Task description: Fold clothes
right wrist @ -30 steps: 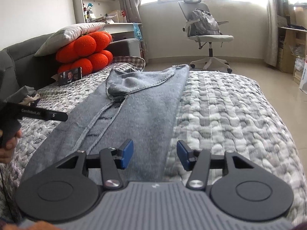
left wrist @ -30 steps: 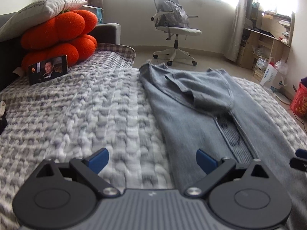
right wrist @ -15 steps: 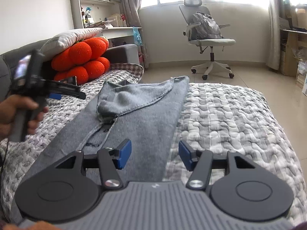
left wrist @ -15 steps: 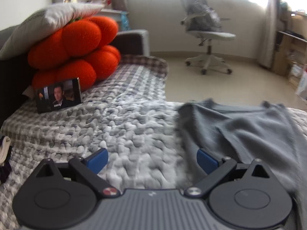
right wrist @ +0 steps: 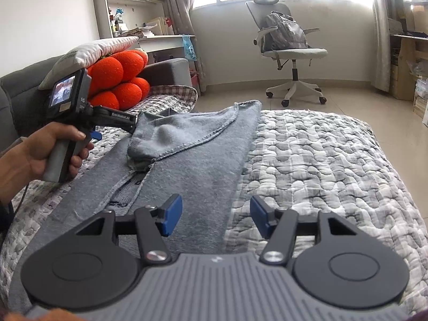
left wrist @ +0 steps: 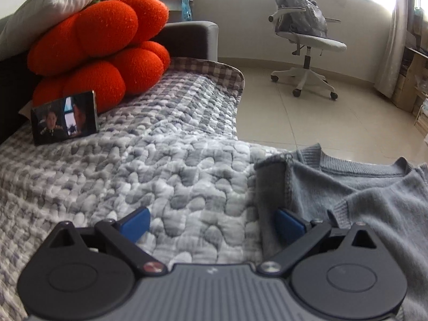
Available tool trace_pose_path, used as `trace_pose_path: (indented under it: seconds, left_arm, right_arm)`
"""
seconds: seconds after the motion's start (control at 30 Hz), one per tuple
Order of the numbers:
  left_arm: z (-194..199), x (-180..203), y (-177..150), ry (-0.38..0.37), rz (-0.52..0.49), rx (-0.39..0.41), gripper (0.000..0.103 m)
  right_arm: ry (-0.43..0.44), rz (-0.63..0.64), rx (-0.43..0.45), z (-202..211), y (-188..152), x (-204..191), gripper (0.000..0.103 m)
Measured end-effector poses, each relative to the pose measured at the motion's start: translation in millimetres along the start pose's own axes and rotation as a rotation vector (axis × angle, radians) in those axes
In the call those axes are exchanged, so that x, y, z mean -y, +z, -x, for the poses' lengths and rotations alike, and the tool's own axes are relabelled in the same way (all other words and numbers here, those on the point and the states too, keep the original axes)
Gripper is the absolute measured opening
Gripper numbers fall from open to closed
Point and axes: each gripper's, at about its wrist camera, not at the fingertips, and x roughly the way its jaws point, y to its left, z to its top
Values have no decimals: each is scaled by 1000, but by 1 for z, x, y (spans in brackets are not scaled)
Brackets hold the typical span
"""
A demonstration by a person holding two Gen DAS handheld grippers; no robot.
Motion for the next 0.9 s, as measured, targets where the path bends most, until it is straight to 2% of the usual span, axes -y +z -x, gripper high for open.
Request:
trace_pose_path:
  seconds: [0.2, 0.43, 0.53, 0.63, 0.73, 0.9]
  left_arm:
    - [-9, -4, 6, 32, 38, 0, 102]
    - [-12, -3, 6, 41, 52, -1, 103]
    - [-7, -4, 3, 37, 45, -2, 103]
    - [9, -5, -8, 18, 21, -10, 103]
    - [32, -5, -23, -42, 7, -21, 102]
    - [68, -1, -55, -97, -44, -21, 102]
  right_arm:
    - [-21, 18, -6, -4, -5, 1, 62]
    - [-1, 28, -16, -9, -8, -1, 78]
    - [-9, 34, -20, -9, -9, -4, 81]
    - [-21, 47, -23, -10, -9, -7, 86]
    - [-21, 44, -23, -12, -9, -8, 95]
    - [-20, 25, -25, -13, -8, -5, 96]
